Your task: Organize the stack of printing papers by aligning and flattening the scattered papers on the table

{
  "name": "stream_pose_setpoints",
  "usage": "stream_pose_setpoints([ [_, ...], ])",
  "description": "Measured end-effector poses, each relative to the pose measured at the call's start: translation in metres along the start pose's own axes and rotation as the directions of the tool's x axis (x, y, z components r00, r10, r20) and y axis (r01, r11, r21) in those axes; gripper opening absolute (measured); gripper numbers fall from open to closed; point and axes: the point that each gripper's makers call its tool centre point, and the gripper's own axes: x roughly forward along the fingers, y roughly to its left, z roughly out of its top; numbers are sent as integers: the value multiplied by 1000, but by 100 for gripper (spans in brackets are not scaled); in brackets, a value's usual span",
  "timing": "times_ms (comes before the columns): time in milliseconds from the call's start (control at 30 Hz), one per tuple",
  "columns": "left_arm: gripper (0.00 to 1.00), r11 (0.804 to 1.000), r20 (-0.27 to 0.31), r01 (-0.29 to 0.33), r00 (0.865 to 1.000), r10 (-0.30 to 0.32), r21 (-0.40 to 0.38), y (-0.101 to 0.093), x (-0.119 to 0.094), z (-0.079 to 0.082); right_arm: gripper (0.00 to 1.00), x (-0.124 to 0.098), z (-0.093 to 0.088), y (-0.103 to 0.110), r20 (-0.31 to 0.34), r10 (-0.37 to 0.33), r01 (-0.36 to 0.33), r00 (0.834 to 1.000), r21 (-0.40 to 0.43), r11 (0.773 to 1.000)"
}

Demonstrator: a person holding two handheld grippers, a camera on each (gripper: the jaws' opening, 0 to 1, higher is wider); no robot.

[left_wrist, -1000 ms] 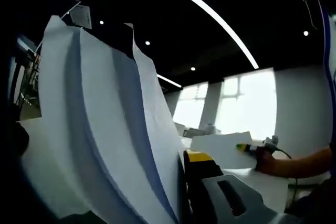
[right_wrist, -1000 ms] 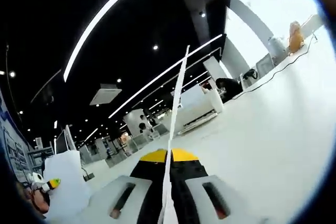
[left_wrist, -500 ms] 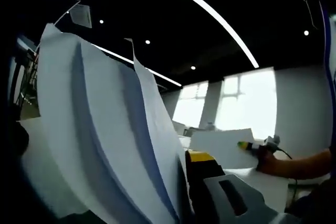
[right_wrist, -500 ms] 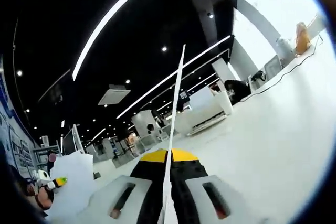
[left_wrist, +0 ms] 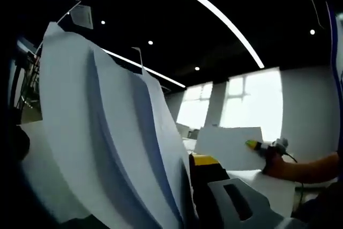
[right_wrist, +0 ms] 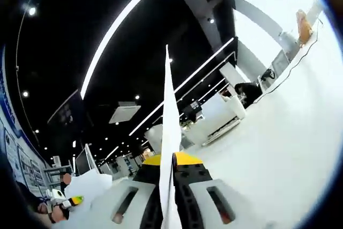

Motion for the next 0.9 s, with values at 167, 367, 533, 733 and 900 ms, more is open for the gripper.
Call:
stream_pose_setpoints([
  [167,9,1000,-4,-8,1000,8,24,2,0,-1,0,-5,6,7,48,-3,3,999,5,1000],
  [367,9,1000,2,-10,1000,10,18,2,-1,1,0,-4,9,14,59,24,-24,998,7,1000],
  [533,8,1000,4,-10,1000,10,18,3,-1,1,0,-4,13,19,77,58,-60,995,29,998],
  [733,8,1000,2,-11,1000,10,20,2,-1,1,0,3,8,41,69,118,-119,991,12,993],
  [900,8,1000,3,-13,1000,13,20,3,-1,1,0,10,2,63,48,163,-162,985,-30,986],
])
